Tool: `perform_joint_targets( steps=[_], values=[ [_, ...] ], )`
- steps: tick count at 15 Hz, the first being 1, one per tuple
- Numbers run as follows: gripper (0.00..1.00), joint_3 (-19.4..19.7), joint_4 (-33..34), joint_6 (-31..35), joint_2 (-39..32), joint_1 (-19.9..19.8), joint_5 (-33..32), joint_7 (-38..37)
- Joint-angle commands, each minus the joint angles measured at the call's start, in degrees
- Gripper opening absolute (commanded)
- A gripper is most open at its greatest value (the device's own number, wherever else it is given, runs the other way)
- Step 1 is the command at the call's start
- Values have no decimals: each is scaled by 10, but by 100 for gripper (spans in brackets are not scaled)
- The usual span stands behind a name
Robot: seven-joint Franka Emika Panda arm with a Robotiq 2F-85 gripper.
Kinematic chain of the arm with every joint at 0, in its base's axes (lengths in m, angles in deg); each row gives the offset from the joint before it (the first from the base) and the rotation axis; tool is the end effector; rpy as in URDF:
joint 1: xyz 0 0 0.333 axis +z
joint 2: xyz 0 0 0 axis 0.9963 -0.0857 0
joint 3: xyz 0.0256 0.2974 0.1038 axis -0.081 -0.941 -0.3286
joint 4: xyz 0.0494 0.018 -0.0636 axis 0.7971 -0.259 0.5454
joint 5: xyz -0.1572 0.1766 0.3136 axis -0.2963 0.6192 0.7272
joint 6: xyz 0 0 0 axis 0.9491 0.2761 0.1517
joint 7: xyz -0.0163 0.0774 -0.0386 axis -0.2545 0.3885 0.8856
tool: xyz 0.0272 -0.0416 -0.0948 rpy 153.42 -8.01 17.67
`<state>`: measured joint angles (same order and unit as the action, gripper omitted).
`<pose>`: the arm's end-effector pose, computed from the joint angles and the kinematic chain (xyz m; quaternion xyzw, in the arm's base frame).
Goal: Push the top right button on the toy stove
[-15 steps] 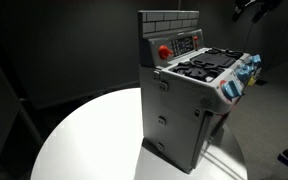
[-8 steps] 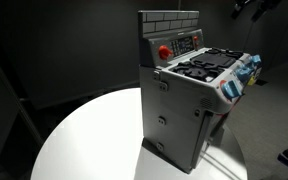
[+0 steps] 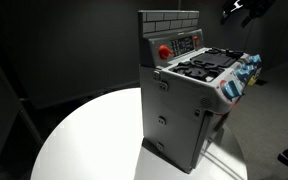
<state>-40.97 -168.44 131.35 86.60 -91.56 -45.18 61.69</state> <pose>0.5071 -0.0021 0.5236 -0.9401 0.1961 -0.2785 0.0146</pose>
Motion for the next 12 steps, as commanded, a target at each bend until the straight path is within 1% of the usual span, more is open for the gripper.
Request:
perform_joint_targets(
  steps=[1, 6, 12],
  values=[
    [100, -9, 32, 15, -49, -4, -17, -37],
    [100, -1, 64, 20, -103, 9, -14, -46],
    [100, 14, 98, 20, -146, 31, 8, -30]
  ],
)
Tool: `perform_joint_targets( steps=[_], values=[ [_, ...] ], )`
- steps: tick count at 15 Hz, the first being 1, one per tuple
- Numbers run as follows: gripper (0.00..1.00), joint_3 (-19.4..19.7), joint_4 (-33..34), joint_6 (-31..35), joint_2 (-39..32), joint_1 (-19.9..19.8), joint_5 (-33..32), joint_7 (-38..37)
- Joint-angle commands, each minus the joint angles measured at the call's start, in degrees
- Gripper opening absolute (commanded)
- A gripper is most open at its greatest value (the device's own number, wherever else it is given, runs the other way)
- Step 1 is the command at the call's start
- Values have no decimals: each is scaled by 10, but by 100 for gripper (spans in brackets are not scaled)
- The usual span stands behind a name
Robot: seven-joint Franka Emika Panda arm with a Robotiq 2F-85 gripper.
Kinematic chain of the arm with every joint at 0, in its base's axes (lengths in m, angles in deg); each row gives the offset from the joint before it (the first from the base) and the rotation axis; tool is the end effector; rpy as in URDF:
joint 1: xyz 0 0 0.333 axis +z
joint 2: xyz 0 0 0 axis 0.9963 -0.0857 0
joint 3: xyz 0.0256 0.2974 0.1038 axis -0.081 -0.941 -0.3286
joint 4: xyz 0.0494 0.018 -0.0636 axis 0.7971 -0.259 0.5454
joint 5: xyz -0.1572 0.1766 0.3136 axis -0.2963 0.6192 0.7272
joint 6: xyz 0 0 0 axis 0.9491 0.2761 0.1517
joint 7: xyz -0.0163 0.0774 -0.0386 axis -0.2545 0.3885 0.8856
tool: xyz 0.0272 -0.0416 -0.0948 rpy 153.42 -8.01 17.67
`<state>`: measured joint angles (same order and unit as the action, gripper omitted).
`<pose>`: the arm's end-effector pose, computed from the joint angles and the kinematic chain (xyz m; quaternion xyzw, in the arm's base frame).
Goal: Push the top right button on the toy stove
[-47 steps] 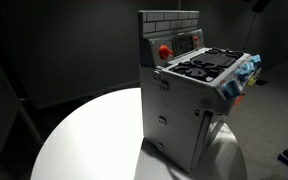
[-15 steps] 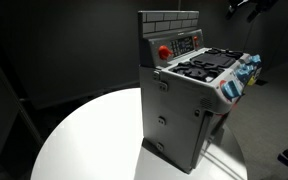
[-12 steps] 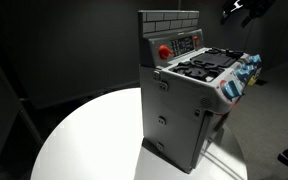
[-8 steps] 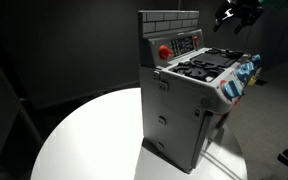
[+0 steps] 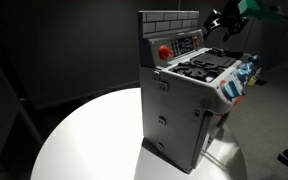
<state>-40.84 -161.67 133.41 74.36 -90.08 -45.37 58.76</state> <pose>0.5629 0.0084 0.4744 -0.9455 0.2090 -0.2479 0.0288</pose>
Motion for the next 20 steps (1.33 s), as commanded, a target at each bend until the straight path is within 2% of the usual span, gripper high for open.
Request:
perform_joint_targets(
  steps=[1, 14, 20],
  values=[
    [100, 16, 35, -1, -29, 21, 15, 3],
    [100, 35, 83, -3, -80, 50, 36, 17],
    [100, 37, 58, -41, -39, 52, 66, 42]
  ],
)
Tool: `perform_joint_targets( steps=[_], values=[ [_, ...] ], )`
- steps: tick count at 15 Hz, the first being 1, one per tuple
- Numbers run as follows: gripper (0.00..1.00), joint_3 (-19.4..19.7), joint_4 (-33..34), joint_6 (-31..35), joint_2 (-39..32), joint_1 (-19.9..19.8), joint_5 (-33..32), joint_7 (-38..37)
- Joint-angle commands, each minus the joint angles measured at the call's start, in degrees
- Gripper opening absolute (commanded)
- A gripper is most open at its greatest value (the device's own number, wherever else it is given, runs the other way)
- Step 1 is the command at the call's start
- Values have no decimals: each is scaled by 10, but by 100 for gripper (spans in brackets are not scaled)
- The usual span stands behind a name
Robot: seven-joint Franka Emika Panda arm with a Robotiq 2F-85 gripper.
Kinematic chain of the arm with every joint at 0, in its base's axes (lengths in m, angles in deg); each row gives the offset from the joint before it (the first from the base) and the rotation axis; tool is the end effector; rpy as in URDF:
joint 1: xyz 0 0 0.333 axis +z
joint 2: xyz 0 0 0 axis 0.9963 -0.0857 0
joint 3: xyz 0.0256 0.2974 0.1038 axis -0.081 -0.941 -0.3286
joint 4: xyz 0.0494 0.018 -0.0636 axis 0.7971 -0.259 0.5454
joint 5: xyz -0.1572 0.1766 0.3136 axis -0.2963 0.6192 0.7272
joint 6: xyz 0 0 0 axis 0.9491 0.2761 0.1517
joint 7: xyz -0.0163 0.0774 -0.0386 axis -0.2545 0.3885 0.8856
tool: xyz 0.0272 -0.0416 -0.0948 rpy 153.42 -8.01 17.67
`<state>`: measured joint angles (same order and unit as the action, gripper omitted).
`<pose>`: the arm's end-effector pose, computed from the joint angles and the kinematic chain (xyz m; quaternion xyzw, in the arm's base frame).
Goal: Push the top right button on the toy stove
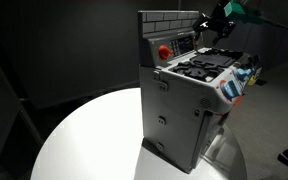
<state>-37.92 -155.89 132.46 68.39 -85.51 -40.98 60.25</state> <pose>0.5940 0.0231 0.4626 -0.9480 0.2113 -0.2311 0.0564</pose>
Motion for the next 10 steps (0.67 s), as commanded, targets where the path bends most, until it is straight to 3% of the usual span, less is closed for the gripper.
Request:
perform_joint_targets(
  steps=[1, 10],
  values=[
    [100, 9, -5, -45, 32, 6, 23, 29],
    [100, 10, -6, -248, 104, 0, 26, 83]
  ],
)
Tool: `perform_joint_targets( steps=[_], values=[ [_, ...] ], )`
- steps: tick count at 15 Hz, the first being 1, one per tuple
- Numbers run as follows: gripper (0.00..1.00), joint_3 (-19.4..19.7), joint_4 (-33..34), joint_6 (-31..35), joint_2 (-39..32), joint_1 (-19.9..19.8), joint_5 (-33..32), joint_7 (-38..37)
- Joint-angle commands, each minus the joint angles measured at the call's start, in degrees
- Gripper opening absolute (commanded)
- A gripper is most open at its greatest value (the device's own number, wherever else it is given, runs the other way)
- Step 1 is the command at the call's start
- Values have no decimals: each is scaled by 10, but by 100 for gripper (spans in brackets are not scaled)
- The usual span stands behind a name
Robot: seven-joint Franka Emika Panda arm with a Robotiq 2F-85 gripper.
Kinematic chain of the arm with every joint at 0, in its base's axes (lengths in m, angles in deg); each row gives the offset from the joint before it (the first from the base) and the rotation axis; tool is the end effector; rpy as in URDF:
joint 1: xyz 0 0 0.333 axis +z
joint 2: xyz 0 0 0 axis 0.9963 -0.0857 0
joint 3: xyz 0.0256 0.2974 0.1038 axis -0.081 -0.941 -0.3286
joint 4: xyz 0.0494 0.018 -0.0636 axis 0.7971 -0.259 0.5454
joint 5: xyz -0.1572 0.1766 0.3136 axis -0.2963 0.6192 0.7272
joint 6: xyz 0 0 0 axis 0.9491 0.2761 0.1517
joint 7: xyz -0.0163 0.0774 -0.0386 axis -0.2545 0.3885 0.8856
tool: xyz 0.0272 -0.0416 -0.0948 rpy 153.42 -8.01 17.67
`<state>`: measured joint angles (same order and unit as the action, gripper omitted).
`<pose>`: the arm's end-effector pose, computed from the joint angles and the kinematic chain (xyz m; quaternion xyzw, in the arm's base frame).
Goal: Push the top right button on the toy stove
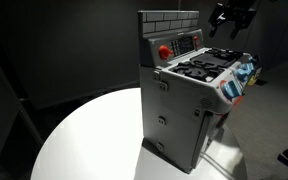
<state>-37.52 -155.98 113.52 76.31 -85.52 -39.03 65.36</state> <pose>0.5514 0.0183 0.5010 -0.9722 0.1858 -0.1384 0.0348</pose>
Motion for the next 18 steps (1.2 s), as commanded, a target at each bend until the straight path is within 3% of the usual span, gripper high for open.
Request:
perform_joint_targets(
  steps=[1, 7, 13, 18],
  values=[
    [100, 7, -6, -82, 30, 0, 8, 44],
    [100, 11, -33, -173, 72, 1, -1, 131],
    [100, 17, -84, -184, 124, 1, -4, 203],
    [100, 13, -75, -176, 107, 1, -1, 186]
  ],
)
